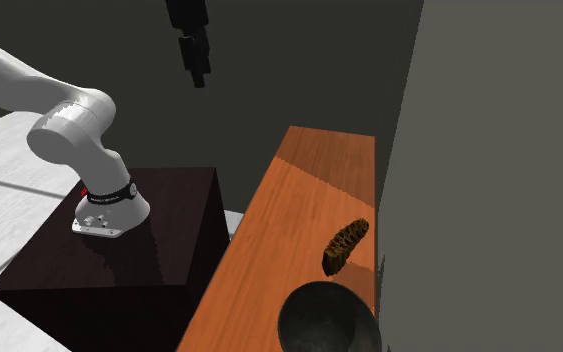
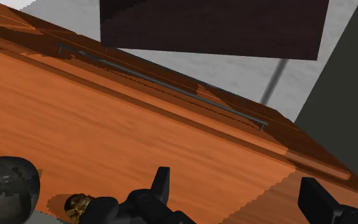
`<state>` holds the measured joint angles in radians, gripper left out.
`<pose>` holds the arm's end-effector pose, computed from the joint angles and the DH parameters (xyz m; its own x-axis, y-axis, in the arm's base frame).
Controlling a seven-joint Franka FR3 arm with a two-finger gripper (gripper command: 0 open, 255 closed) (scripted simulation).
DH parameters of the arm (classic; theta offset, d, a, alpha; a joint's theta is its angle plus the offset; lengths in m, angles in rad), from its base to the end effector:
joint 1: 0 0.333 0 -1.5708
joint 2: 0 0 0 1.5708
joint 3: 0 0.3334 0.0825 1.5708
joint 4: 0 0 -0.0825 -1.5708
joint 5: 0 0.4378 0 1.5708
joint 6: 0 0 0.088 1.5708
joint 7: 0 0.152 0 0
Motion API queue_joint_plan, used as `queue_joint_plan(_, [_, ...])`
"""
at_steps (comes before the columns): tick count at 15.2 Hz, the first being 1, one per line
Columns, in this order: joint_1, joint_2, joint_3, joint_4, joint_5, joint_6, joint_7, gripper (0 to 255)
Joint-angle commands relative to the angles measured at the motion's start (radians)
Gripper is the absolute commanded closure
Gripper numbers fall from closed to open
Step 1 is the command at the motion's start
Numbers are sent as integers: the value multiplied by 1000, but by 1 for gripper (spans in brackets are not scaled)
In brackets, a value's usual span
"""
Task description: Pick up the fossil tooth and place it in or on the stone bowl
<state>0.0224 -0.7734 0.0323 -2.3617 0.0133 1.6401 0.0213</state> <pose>0.3604 0.0234 0.5566 0.9984 0.0244 0.0517 0.0240 -0.9997 0.0082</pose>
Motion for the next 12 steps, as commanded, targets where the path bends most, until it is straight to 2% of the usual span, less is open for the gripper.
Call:
queue_joint_plan(1, [0,0,0,0,0,0,0,0])
queue_joint_plan(7, [-20,128,-92,-31,-44,171,-123,0])
queue_joint_plan(12, [-30,270,-165,-16,-60,308,-226,0])
